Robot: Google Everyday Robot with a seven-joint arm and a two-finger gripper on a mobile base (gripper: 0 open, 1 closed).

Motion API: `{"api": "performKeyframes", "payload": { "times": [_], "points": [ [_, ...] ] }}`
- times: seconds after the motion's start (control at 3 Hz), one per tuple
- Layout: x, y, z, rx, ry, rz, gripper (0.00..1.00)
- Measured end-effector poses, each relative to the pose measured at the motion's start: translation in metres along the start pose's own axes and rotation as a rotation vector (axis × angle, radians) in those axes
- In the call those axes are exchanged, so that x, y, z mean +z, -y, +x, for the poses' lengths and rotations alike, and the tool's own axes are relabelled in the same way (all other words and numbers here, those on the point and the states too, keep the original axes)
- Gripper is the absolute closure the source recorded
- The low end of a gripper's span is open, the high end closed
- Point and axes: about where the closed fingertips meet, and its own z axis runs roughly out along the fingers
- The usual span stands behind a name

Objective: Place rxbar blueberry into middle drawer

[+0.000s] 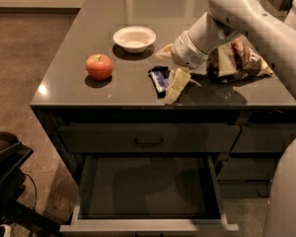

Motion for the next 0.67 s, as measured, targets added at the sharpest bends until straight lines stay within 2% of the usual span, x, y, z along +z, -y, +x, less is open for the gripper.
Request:
{"api": "performKeyframes", "payload": {
  "times": [0.33, 0.67],
  "points": [
    [0.0, 0.0, 0.0, 0.0, 0.0, 0.0, 0.0],
    [-0.0007, -0.0026, 0.0009, 0.022, -0.04, -0.037, 0.0]
  ]
}}
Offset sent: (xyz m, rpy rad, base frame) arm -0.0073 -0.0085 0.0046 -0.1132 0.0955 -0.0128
